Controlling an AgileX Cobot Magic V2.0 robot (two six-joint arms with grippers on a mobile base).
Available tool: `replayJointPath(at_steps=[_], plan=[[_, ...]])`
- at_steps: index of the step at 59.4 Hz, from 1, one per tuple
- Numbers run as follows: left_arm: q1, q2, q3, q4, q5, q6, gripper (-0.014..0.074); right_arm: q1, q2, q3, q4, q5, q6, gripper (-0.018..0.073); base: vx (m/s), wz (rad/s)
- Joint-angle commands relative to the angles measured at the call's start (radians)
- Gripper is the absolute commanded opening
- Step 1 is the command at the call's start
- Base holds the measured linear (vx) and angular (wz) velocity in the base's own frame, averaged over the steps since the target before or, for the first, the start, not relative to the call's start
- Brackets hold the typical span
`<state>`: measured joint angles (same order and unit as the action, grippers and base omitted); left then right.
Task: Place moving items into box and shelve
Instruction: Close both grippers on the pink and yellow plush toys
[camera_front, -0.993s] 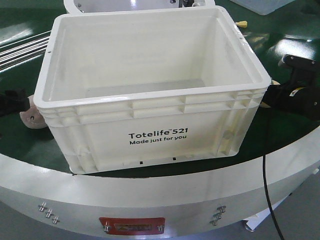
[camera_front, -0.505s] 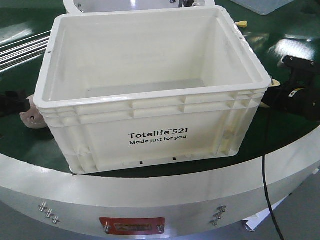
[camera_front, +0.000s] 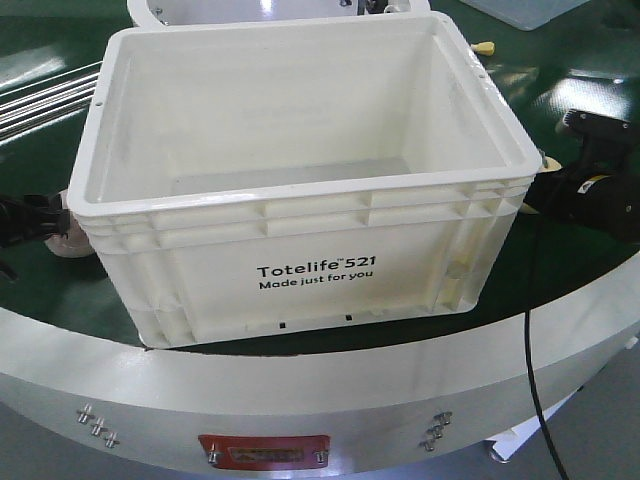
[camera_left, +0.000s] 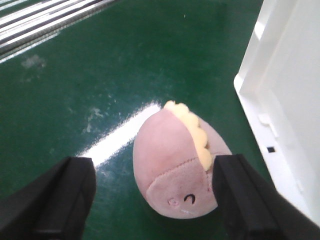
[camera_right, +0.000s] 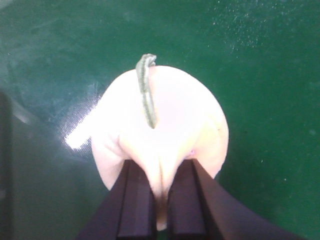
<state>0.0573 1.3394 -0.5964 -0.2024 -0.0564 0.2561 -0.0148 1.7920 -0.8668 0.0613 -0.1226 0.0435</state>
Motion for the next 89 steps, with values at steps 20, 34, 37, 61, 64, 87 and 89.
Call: replayJointPath(at_steps=[20,34,37,61,64,87,89], plan=[[0.0,0.088,-0.156,-0.004,0.09,-0.005,0.0587,-0.007,-0.042,-0.029,-0.009,-0.067,-0.013,-0.0015,0.0,0.0],[0.0,0.127,-0.195,-0.003,0.098,-0.005,0.0587,-0.006,-0.042,-0.028,-0.013,-0.04,-0.015,-0.0015,0.0,0.0],[0.0,0.141,-0.195,-0.003,0.089,-0.005,0.0587,-0.006,-0.042,-0.028,-0.013,-0.039,-0.016,-0.0015,0.0,0.0],[0.0,0.274,-0.195,-0.003,0.031,-0.005,0.0584,-0.006,-0.042,-0.028,-0.013,-0.039,-0.016,-0.0015,0.0,0.0],[0.0,0.29,-0.195,-0.003,0.029,-0.005,0.0575,-0.006,-0.042,-0.028,-0.013,-0.037,-0.016,-0.0015,0.0,0.0],[0.0,0.329,-0.195,-0.004,0.016,-0.007,0.0092,-0.006,-0.042,-0.028,-0.013,-0.037,-0.016,-0.0015,0.0,0.0],[0.0,0.329,-0.195,-0.004,0.016,-0.006,0.0028,-0.006,-0.042,-0.028,-0.013,-0.037,-0.016,-0.0015,0.0,0.0]])
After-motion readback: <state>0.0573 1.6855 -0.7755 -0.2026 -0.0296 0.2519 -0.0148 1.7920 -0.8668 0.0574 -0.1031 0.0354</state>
